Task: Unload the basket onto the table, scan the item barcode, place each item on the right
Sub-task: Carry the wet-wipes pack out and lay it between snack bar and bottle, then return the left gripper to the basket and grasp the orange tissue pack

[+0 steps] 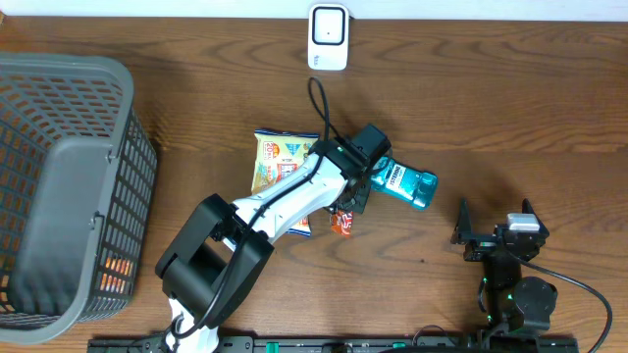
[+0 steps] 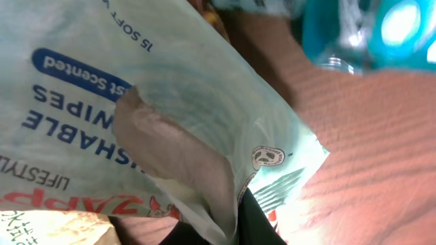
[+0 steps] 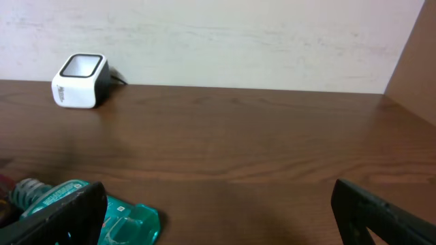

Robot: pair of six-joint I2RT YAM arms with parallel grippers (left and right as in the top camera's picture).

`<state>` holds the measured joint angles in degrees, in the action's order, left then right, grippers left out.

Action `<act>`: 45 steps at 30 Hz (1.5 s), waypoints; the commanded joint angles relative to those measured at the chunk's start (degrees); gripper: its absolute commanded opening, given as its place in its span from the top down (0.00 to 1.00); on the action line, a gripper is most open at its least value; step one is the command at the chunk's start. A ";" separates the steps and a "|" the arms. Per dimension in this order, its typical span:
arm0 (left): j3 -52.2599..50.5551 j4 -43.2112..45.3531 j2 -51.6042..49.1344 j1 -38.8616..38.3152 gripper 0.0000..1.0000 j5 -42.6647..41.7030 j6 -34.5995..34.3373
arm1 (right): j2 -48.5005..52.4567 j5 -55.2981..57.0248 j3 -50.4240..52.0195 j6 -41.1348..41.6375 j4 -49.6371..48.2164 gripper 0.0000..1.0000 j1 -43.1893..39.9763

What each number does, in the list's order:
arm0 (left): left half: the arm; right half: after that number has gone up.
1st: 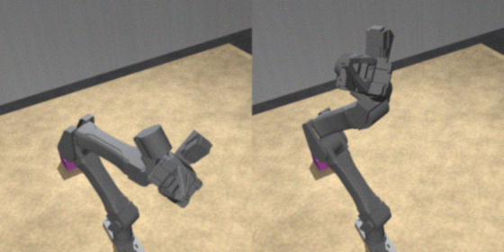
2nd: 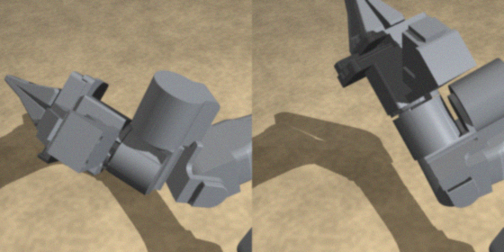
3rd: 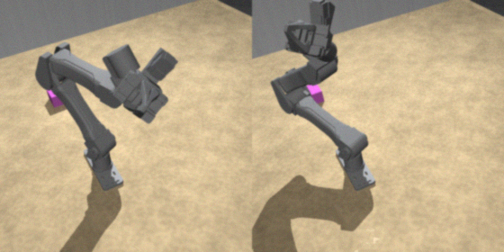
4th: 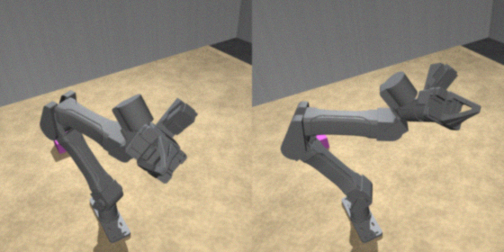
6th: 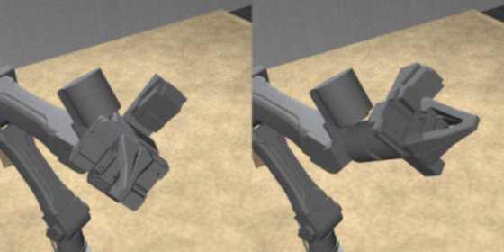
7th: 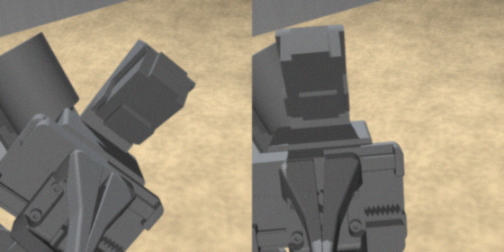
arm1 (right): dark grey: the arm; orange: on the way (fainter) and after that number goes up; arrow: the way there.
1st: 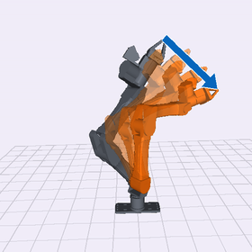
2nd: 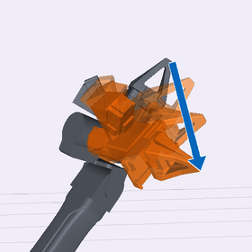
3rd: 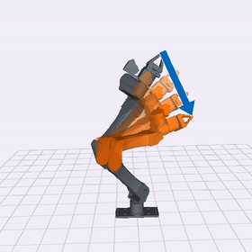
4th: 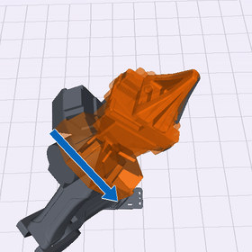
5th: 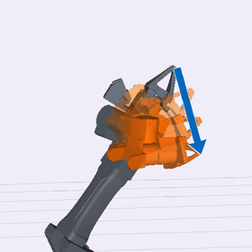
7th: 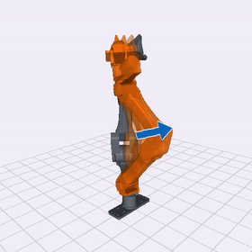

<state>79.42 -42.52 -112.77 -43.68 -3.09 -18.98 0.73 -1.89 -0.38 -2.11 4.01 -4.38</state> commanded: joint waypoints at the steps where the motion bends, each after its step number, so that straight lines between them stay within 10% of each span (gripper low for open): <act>1: 0.31 -1.42 0.20 0.00 0.89 0.09 6.49 | -0.09 0.04 0.07 -0.28 0.24 0.01 -0.35; 9: 0.48 -1.46 5.16 0.00 0.26 0.11 -0.72 | -0.09 0.04 0.07 -0.28 0.24 0.01 -0.35; 31: 1.38 -1.07 36.68 3.65 0.09 10.10 -4.26 | -0.09 0.04 0.07 -0.28 0.26 0.01 -0.35; 45: 9.44 -3.17 55.32 42.99 0.08 14.36 -9.46 | -0.09 0.04 0.07 -0.28 0.26 0.01 -0.35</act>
<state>88.23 -43.64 -58.43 -9.96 9.82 -23.64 0.73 -1.89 -0.38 -2.11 4.03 -4.38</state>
